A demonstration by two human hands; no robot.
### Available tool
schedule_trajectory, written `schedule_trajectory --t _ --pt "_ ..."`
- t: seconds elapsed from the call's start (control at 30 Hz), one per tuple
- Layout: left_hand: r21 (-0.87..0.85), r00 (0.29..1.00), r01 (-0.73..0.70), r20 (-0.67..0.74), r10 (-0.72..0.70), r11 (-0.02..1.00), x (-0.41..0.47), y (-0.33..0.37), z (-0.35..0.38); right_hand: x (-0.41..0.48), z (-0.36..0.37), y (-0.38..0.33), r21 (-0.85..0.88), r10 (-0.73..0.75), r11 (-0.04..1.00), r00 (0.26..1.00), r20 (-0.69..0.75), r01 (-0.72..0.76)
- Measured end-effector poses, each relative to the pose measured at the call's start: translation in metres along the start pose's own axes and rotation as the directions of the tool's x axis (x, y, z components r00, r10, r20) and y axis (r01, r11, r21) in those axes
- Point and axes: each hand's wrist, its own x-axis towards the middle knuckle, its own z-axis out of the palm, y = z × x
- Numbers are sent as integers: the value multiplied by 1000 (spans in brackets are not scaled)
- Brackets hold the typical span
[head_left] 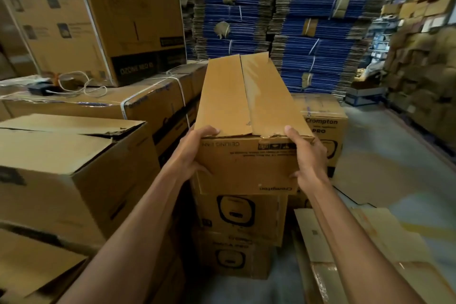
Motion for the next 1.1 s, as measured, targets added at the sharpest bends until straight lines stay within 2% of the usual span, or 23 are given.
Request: schedule_trajectory --t 0.27,0.47,0.67,0.93,1.03,1.1 --pt "23 996 76 44 -77 997 83 -16 16 65 19 38 -47 39 998 997 -63 -42" --pt "16 992 122 13 -122 992 131 -19 40 119 26 44 -82 99 991 991 -86 -106" --pt "6 987 163 -1 -163 987 176 -28 44 146 38 59 -52 111 992 985 -129 -118" --pt "54 958 277 65 -280 959 195 -37 37 159 54 79 -33 139 989 980 -141 -145" --pt "177 985 165 28 -172 970 203 -36 33 149 57 85 13 126 992 981 -146 -126" --pt "304 998 -55 4 56 951 206 -32 35 143 56 94 73 149 988 975 -166 -139"
